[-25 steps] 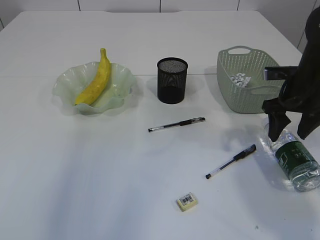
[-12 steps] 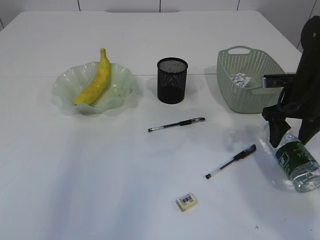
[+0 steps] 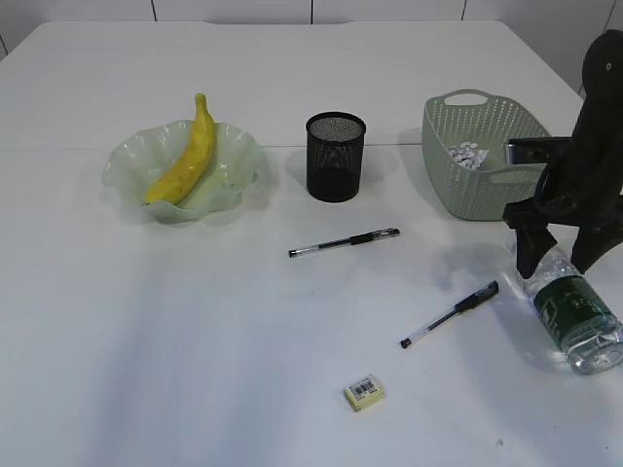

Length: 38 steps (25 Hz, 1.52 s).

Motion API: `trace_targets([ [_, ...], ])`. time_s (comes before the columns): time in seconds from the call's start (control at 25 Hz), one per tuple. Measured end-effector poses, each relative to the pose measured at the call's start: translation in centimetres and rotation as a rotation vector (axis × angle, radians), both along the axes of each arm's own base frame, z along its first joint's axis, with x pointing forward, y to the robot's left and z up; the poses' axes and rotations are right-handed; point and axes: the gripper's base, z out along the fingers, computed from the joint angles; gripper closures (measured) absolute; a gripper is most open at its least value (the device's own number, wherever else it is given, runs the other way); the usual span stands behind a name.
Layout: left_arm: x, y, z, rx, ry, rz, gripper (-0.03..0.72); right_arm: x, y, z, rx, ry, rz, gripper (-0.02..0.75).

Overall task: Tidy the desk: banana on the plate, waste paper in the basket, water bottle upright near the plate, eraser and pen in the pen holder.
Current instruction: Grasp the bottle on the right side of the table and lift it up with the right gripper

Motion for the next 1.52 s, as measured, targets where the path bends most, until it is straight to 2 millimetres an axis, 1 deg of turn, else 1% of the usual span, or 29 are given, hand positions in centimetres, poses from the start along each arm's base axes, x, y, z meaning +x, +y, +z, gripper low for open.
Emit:
trace_targets([
  [0.24,0.0,0.0,0.0,0.000,0.000,0.000,0.402,0.0,0.0,-0.2,-0.001,0.004,0.003,0.183],
  [0.56,0.0,0.0,0.0,0.000,0.000,0.000,0.402,0.2,-0.1,-1.2,-0.008,0.027,0.009,0.183],
  [1.04,0.0,0.0,0.0,0.000,0.000,0.000,0.402,0.2,-0.1,-1.4,-0.008,0.031,0.012,0.183],
  [1.12,0.0,0.0,0.0,0.000,0.000,0.000,0.402,0.2,-0.1,-1.4,-0.009,0.032,0.013,0.200],
  [1.32,0.0,0.0,0.0,0.000,0.000,0.000,0.402,0.2,-0.2,-1.4,-0.020,0.035,0.020,0.267],
  [1.52,0.0,0.0,0.0,0.000,0.000,0.000,0.402,0.2,-0.5,-1.4,-0.052,0.038,0.037,0.299],
])
